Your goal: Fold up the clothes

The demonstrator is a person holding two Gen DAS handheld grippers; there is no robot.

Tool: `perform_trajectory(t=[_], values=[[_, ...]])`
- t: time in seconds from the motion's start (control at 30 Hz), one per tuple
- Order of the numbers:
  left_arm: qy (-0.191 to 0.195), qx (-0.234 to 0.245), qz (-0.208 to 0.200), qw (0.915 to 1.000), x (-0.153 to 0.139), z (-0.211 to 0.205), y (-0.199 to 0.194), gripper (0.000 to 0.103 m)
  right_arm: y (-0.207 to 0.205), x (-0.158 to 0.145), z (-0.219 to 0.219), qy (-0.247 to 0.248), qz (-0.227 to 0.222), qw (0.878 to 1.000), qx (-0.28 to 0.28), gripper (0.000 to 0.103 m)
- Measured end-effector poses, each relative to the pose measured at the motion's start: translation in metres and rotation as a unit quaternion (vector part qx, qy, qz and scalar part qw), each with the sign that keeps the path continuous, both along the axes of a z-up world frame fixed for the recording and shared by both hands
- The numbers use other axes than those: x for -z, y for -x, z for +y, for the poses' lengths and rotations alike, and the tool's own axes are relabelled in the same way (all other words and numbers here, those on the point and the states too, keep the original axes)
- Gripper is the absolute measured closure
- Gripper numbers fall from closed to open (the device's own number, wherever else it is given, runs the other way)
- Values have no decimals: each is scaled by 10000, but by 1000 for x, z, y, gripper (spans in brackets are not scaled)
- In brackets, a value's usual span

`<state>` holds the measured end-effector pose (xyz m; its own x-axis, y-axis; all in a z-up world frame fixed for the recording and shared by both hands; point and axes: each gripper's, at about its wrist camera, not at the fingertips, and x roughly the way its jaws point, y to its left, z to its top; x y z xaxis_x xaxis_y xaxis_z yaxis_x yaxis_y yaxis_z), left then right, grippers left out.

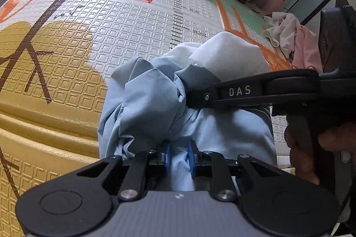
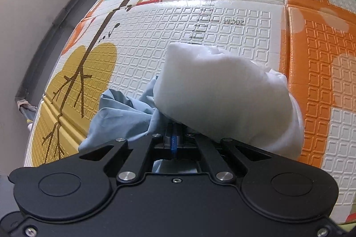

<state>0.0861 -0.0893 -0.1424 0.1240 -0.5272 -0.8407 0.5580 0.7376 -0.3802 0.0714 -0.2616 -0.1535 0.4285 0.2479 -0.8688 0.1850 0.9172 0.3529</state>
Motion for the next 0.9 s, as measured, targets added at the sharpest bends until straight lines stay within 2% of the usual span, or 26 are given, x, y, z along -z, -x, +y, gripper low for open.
perform_trajectory(t=[0.1,0.2,0.33,0.57,0.67,0.73,0.9], values=[[22,-28,108,9999,-1,1,-2,83,3,-11,-1,-61,-120,9999,-94,103],[50,-63,182,9998,-1,4,-1,83,14,-32,-8,-262,-486,9984,-90,102],[11,-98,151,9998,-1,6,4,83,32,-61,-22,-164,-819,9965,20,102],[-75,-195,91,9997,-3,9,11,83,78,-79,-39,-107,-714,9972,181,101],[-93,-217,89,9997,-3,9,11,83,107,-78,-39,-21,-695,9972,257,96],[-105,-232,87,9996,-3,10,11,83,125,-75,-41,-48,-649,9972,366,78],[-134,-270,83,9995,-4,11,10,83,150,-64,-39,-337,-693,9952,606,77]])
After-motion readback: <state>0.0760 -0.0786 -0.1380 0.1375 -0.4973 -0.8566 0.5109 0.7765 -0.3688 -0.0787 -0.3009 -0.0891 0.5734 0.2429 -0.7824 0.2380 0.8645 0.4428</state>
